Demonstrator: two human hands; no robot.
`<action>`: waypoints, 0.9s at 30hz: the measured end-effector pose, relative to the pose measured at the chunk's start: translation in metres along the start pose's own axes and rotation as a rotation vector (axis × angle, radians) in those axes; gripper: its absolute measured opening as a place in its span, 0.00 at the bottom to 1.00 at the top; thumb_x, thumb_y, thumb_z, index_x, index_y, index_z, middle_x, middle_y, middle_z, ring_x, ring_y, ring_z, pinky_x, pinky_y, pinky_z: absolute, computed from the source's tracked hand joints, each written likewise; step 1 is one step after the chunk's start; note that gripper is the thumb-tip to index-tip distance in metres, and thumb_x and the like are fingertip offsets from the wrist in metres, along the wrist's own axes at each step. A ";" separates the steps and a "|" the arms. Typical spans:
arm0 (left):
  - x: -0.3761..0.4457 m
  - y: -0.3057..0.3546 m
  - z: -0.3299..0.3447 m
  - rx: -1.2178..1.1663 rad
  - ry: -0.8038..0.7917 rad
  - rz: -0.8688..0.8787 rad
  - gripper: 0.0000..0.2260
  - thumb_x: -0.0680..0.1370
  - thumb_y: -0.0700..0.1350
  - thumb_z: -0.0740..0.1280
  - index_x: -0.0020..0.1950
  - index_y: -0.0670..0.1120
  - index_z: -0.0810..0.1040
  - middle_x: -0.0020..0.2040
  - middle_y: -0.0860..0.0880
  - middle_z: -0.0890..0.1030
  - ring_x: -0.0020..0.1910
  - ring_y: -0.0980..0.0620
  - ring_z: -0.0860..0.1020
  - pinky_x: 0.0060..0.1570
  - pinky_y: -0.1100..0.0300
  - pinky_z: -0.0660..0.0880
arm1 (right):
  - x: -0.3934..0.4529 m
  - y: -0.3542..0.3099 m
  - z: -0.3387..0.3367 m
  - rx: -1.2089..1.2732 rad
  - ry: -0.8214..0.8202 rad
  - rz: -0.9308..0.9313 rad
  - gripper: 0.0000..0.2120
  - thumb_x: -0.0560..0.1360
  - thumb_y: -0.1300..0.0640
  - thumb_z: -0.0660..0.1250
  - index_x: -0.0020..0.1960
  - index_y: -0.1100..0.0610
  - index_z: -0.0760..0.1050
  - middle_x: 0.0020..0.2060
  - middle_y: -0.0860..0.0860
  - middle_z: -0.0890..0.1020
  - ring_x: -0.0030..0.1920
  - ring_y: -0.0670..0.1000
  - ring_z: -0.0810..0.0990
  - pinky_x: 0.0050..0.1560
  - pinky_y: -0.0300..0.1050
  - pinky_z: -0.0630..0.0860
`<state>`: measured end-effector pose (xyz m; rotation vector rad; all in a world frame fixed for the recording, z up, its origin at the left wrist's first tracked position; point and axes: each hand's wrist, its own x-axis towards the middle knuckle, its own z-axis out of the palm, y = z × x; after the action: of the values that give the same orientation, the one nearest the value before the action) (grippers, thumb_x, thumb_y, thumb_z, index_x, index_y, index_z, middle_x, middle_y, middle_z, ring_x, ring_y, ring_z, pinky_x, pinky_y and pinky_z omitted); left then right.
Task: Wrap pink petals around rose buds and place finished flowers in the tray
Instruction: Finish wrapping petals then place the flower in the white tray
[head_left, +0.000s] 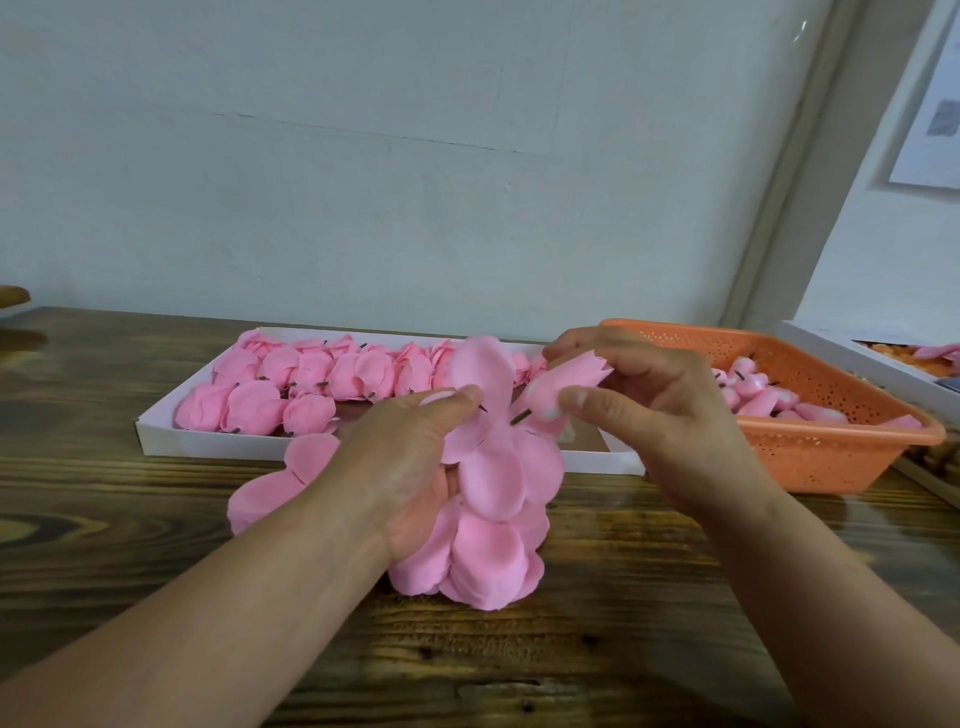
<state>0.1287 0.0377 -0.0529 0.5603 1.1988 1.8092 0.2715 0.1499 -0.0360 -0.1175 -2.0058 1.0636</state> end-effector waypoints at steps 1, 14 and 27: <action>-0.001 0.000 0.000 0.011 -0.012 -0.003 0.05 0.78 0.41 0.66 0.50 0.41 0.79 0.40 0.43 0.82 0.39 0.46 0.81 0.38 0.56 0.78 | 0.000 -0.001 0.001 -0.034 -0.013 -0.008 0.10 0.68 0.64 0.68 0.48 0.65 0.80 0.50 0.58 0.81 0.51 0.58 0.79 0.51 0.51 0.76; -0.005 0.000 0.001 0.120 -0.030 0.003 0.08 0.79 0.42 0.65 0.55 0.40 0.78 0.47 0.38 0.81 0.44 0.42 0.80 0.50 0.48 0.78 | -0.003 -0.006 0.006 -0.498 -0.140 -0.038 0.09 0.68 0.61 0.74 0.48 0.57 0.83 0.56 0.47 0.76 0.59 0.43 0.74 0.58 0.20 0.55; -0.001 0.000 -0.001 0.226 0.076 0.037 0.06 0.77 0.40 0.67 0.45 0.38 0.81 0.46 0.34 0.82 0.46 0.37 0.81 0.51 0.43 0.79 | -0.006 -0.014 0.016 -0.589 -0.143 -0.146 0.10 0.64 0.61 0.76 0.44 0.58 0.81 0.55 0.49 0.75 0.59 0.50 0.75 0.58 0.18 0.52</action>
<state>0.1282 0.0367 -0.0532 0.6502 1.4647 1.7504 0.2676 0.1281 -0.0339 -0.2041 -2.3655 0.3741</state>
